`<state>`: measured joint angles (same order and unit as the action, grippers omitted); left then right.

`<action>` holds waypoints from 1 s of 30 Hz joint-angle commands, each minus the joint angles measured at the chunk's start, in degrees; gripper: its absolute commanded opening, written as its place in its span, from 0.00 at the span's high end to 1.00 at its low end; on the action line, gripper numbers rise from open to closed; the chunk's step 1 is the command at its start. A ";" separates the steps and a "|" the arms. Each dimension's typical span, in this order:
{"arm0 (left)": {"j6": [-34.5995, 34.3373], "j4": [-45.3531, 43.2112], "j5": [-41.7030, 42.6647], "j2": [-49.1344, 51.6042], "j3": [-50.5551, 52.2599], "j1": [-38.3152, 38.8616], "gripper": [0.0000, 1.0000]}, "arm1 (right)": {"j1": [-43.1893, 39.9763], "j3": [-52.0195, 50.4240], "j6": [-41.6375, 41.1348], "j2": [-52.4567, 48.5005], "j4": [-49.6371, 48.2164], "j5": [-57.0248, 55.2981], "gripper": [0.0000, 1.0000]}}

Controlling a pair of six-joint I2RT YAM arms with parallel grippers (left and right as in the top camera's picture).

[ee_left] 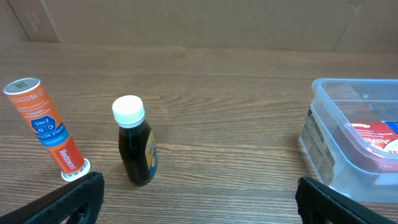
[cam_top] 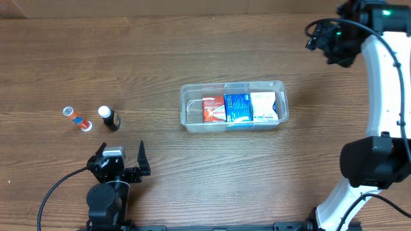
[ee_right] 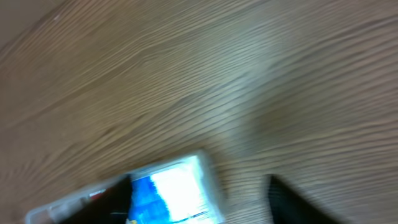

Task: Pack container
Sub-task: 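Lift the right arm away to the upper right, then reach the left gripper to the orange tube and grasp it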

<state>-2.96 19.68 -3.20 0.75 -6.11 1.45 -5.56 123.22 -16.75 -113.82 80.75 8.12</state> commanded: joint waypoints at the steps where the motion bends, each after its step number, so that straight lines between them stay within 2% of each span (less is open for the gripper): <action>1: -0.46 -0.31 0.28 -0.48 0.22 -0.20 0.00 | -4.72 1.55 0.28 1.86 -0.87 -0.11 0.00; 4: -1.60 -0.81 1.90 -0.48 0.22 -0.20 0.00 | -8.72 1.55 0.28 1.86 -0.72 -0.09 0.00; 7: -2.95 -0.07 8.50 -0.48 0.17 -0.20 0.00 | -10.45 1.55 0.28 1.86 -0.70 -0.11 0.00; 8: -6.14 0.92 9.51 -0.44 -0.13 -0.20 0.00 | -10.71 1.55 0.28 1.86 -0.70 -0.11 0.00; 9: -10.12 2.60 9.46 -0.39 -1.09 -0.20 0.00 | -10.69 1.55 0.28 1.86 -0.70 -0.11 0.00; 13: -13.77 11.41 4.94 3.43 -8.74 -0.22 0.00 | -10.69 1.55 0.28 1.86 -0.70 -0.11 0.00; 17: -13.77 17.09 0.90 16.39 -24.50 -0.22 0.00 | -10.69 1.55 0.28 1.86 -0.70 -0.11 0.00; 22: -10.34 32.26 -1.38 42.99 -52.11 -0.33 0.00 | -10.69 1.55 0.28 1.86 -0.70 -0.11 0.00; 24: -10.54 38.49 3.04 53.22 -63.01 -0.33 0.00 | -10.69 1.55 0.28 1.86 -0.70 -0.11 0.00; 27: -8.35 43.43 3.65 63.36 -73.18 -0.33 0.00 | -10.69 1.55 0.28 1.86 -0.70 -0.11 0.00; 30: -5.84 44.94 2.38 68.65 -75.21 -0.39 0.00 | -10.69 1.55 0.28 1.86 -0.70 -0.11 0.00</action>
<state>-12.36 62.85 -0.64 66.19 -79.11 1.45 -16.36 123.44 -16.47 -113.82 80.20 8.12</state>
